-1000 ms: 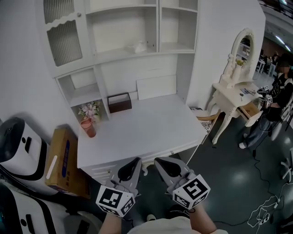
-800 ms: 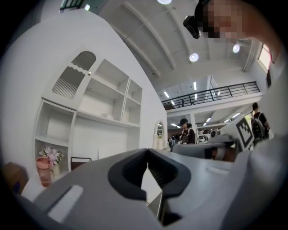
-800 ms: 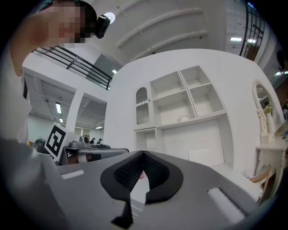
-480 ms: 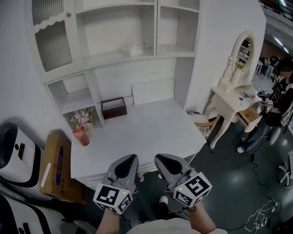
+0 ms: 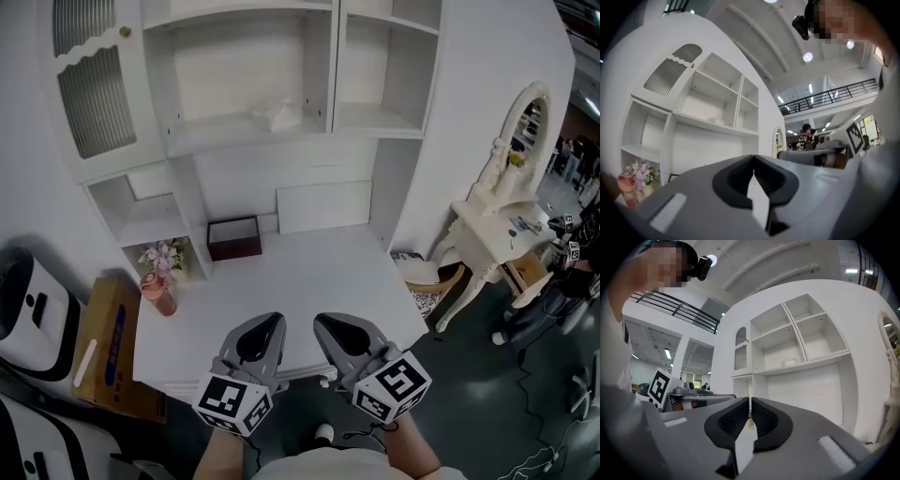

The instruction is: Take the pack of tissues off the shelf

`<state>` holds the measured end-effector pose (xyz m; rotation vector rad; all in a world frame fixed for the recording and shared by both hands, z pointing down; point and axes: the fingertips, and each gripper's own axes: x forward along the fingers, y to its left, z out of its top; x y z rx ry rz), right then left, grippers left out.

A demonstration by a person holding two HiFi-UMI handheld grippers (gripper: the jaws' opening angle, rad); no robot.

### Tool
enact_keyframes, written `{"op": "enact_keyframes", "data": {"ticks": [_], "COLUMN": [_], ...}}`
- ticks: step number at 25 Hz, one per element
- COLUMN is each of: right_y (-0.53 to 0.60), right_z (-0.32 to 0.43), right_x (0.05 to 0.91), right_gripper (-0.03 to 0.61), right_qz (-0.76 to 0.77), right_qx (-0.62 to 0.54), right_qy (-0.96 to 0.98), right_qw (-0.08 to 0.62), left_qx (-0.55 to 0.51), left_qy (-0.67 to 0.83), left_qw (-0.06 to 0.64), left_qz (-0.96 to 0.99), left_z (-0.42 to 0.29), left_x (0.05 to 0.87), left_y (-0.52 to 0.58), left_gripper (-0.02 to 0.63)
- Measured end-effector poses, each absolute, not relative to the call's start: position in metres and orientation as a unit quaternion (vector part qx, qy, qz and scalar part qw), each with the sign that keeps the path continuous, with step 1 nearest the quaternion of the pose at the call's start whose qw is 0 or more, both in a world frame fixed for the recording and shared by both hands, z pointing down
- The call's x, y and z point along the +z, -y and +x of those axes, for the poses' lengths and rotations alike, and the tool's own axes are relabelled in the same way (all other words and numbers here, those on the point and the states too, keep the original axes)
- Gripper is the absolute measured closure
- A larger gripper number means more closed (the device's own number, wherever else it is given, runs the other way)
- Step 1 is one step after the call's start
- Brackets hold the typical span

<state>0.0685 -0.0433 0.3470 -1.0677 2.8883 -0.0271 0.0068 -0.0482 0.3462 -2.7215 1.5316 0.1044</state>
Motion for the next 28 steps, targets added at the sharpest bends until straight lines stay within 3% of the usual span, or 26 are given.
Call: {"op": "enact_keyframes", "data": {"ticks": [11,28], "right_y": [0.109,0.177], "right_z": [0.102,0.072], "right_x": [0.353,0.356], "right_gripper": [0.571,0.568], "right_qz": [-0.329,-0.368], "right_qx": [-0.016,-0.038], "right_qy": [-0.943,-0.928], "right_qw": [0.038,0.047], "left_qx": [0.032,0.017], "left_qy": [-0.526,-0.491], "left_qw": [0.013,0.008], "left_qz": [-0.85,-0.871], "left_z": [0.028,-0.005], "left_x": [0.351,0.353], "left_y": [0.109,0.179], "left_gripper": [0.611,0.611]}}
